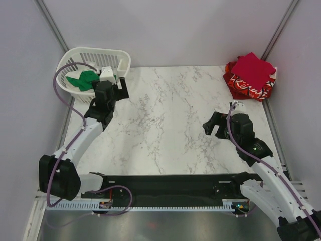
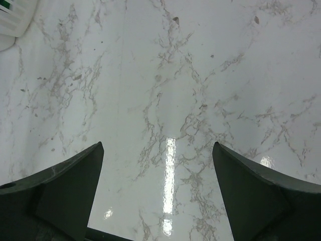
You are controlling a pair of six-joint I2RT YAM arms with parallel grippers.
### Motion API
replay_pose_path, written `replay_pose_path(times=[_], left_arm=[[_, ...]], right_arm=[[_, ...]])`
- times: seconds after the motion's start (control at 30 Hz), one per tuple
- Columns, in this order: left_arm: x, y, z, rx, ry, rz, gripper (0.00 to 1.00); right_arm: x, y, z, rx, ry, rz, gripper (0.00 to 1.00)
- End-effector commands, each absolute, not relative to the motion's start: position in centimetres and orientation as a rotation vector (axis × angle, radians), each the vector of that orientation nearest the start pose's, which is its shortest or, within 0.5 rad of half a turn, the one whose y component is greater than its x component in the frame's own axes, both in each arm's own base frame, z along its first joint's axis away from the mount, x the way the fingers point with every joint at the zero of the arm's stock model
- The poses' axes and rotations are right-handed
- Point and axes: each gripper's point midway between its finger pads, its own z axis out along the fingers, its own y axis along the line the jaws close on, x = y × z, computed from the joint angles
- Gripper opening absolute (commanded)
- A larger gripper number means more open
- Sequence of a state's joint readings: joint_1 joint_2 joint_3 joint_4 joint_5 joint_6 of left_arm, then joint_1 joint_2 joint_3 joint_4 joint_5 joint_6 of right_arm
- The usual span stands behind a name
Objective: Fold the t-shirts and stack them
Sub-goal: Neatly place the folded tshirt to the corner
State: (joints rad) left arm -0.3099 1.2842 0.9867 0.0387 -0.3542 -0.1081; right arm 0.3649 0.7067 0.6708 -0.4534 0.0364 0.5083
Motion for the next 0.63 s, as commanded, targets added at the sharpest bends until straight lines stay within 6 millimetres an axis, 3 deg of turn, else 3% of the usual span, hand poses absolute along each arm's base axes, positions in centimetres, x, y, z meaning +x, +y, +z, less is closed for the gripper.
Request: replay_pose_path(times=[0.0,0.23,0.43,0.6], left_arm=[[41.8,-5.8,27.9,-0.251,1.701,-0.11,1.0],[40.1,-2.5,30.1,-0.322,1.629,0.039,1.0],[38.9,-2.4,31.9,-0.307,1.583,0.013,1.0],[37.8,-2.1,33.2,-0.297,1.551,0.014,1.0]], right_arm=[[25.2,10.4,18.7,0.204,2.111,0.449,0.98],[25.9,10.7,15.9,0.232,2.166,0.43,0.98],[26.4,11.8,13.9,0.207,2.238,0.457,0.98],[27.1,12.6,14.6,0.159,2.191,0.503,0.98]])
